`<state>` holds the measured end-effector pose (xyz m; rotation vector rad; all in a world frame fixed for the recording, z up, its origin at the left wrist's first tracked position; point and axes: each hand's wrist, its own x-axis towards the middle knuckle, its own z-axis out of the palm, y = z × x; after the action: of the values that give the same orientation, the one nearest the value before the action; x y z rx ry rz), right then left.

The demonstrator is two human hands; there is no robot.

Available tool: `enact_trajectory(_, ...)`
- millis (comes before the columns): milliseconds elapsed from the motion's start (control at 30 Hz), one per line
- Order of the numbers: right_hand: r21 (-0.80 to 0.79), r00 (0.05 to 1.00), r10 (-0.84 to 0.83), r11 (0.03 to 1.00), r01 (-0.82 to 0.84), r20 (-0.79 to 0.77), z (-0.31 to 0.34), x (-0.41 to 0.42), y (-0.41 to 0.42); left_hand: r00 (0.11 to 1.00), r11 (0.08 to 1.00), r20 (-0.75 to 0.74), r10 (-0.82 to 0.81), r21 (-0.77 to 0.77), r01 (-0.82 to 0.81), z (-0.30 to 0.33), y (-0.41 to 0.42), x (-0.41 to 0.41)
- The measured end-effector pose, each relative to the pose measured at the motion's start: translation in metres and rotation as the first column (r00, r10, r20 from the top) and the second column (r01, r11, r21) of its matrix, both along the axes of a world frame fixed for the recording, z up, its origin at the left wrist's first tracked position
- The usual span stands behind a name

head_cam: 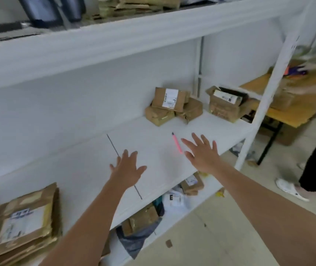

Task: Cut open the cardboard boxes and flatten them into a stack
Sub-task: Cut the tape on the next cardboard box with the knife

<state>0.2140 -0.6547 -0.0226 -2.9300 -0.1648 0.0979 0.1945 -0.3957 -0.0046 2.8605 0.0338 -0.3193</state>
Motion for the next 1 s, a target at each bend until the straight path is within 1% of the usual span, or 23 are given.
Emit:
enact_trajectory(167,0.092,0.998,-0.049,0.994,0.052,-0.035,-0.009,0.041,-0.048,0.996,0.997,-0.018,-0.083,0.002,0.083,-0.010,-0.064,0.049)
enact_trajectory(400,0.194,0.994,-0.088,0.976,0.100,-0.070,-0.031,0.117,-0.077,0.990,0.991,-0.038,-0.134,-0.007,0.134,-0.034,-0.099,0.154)
enact_trajectory(500,0.223,0.993,-0.111,0.968,0.117,-0.043,-0.031,0.165,-0.088,0.991,0.991,0.003,-0.137,-0.006,0.137,-0.038,-0.117,0.211)
enact_trajectory(633,0.296,0.992,-0.125,0.948,0.120,-0.001,-0.028,0.233,-0.098,0.986,0.986,0.074,-0.152,-0.051,0.156,-0.045,-0.132,0.283)
enact_trajectory(700,0.348,0.991,-0.132,0.931,0.110,0.038,-0.024,0.264,-0.098,0.979,0.986,0.150,-0.135,-0.078,0.148,-0.050,-0.132,0.316)
enact_trajectory(833,0.377,0.982,-0.131,0.924,0.070,0.138,-0.030,0.325,-0.095,0.976,0.992,0.209,-0.062,-0.094,0.083,-0.061,-0.134,0.376)
enact_trajectory(900,0.442,0.985,-0.132,0.894,0.071,0.108,-0.038,0.356,-0.096,0.973,0.989,0.227,-0.044,-0.125,0.074,-0.067,-0.132,0.402)
enact_trajectory(933,0.498,0.984,-0.150,0.863,0.084,0.094,-0.044,0.371,-0.098,0.971,0.987,0.235,-0.046,-0.139,0.081,-0.069,-0.133,0.411)
enact_trajectory(967,0.574,0.981,-0.181,0.812,0.106,0.074,-0.048,0.386,-0.100,0.969,0.987,0.241,-0.052,-0.135,0.086,-0.063,-0.140,0.409)
enact_trajectory(1000,0.657,0.976,-0.215,0.742,0.135,0.043,-0.051,0.399,-0.102,0.966,0.987,0.254,-0.048,-0.134,0.084,-0.057,-0.147,0.406)
